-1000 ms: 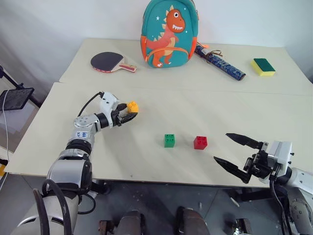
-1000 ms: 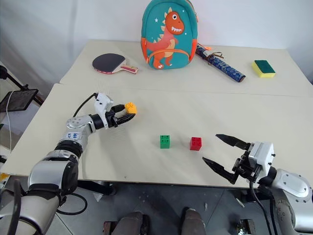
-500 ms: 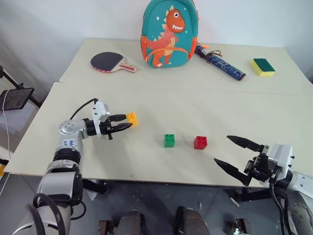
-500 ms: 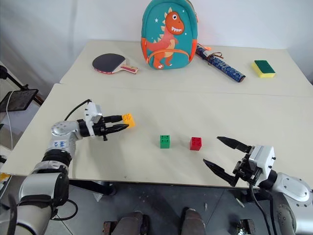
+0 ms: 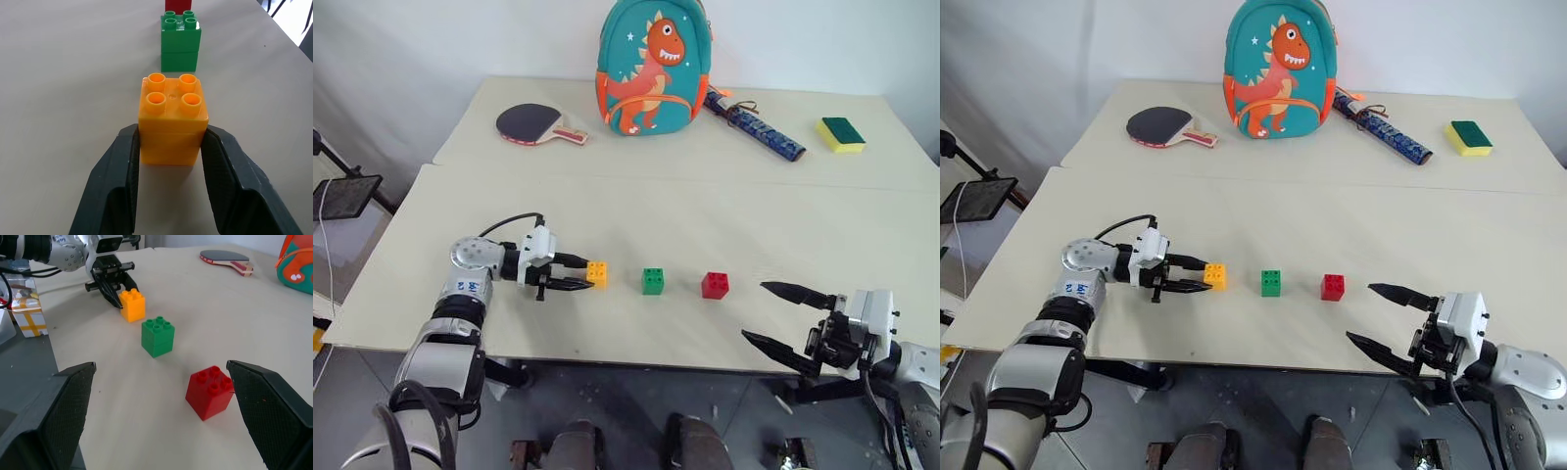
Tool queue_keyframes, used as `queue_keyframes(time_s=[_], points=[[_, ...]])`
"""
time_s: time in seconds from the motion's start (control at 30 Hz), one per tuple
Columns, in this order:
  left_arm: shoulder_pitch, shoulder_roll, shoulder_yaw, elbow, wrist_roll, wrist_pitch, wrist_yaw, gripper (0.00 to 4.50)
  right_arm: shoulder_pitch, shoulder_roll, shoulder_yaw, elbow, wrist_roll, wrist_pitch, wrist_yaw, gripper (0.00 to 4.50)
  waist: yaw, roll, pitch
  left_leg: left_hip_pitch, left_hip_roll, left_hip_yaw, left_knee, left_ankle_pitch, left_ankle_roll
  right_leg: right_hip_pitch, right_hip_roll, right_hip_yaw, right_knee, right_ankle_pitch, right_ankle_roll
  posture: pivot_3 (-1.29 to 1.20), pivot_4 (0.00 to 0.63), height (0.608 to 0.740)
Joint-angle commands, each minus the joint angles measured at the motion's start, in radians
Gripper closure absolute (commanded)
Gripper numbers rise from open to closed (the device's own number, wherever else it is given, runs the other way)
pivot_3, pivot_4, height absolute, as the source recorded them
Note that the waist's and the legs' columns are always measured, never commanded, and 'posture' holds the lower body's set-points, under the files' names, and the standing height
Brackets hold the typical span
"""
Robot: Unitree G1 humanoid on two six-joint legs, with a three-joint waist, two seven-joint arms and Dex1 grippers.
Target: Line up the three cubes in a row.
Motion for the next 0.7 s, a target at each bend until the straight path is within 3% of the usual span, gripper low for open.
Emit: queue_keyframes(time_s=[0.03, 0.2, 0.3, 0.37, 0.5, 0.7], points=[[-0.009, 0.011, -0.010, 0.010, 0.012, 0.019, -0.030, 2.33, -0.005, -0.015, -0.032, -0.033, 0.026, 0.006, 0.006, 0.00, 0.001, 0.000, 0.000, 0.000, 0.000, 0.000, 0.000, 0.000, 0.000, 0.000, 0.000, 0.000, 0.000, 0.000, 0.000, 0.00, 0.150, 0.740], [-0.003, 0.042, 0.028, -0.032, -0.021, 0.047, -0.017, 0.89, -0.023, -0.016, -0.017, -0.019, 0.023, 0.012, 0.021, 0.00, 0.001, 0.000, 0.000, 0.000, 0.000, 0.000, 0.001, 0.000, 0.000, 0.000, 0.000, 0.000, 0.000, 0.000, 0.000, 0.00, 0.150, 0.740], [0.033, 0.099, 0.087, -0.139, -0.090, 0.165, -0.009, 0.03, -0.075, -0.054, -0.018, 0.023, 0.042, 0.043, 0.068, 0.00, 0.001, 0.000, 0.000, 0.000, 0.000, 0.000, 0.001, 0.000, 0.000, 0.000, 0.000, 0.000, 0.000, 0.000, 0.000, 0.00, 0.150, 0.740], [0.110, 0.168, 0.146, -0.274, -0.147, 0.284, 0.023, 0.03, -0.153, -0.112, -0.016, 0.097, 0.049, 0.071, 0.132, 0.00, -0.011, 0.000, 0.000, 0.000, 0.000, 0.000, 0.001, -0.001, 0.001, 0.000, 0.000, 0.001, 0.000, 0.000, 0.000, 0.00, 0.150, 0.740], [0.254, 0.244, 0.190, -0.480, -0.176, 0.308, 0.069, 0.03, -0.257, -0.171, 0.004, 0.206, 0.027, 0.063, 0.219, 0.00, -0.024, 0.000, 0.000, 0.001, 0.002, -0.004, 0.000, -0.001, 0.000, -0.001, 0.000, 0.000, 0.002, 0.000, 0.000, 0.00, 0.150, 0.740], [0.346, 0.300, 0.213, -0.624, -0.193, 0.357, 0.125, 0.03, -0.365, -0.193, 0.055, 0.293, -0.024, 0.036, 0.296, 0.00, -0.006, 0.000, 0.000, -0.001, 0.001, -0.002, 0.003, -0.001, 0.000, 0.000, -0.001, -0.001, 0.001, 0.000, 0.000, 0.00, 0.150, 0.740]])
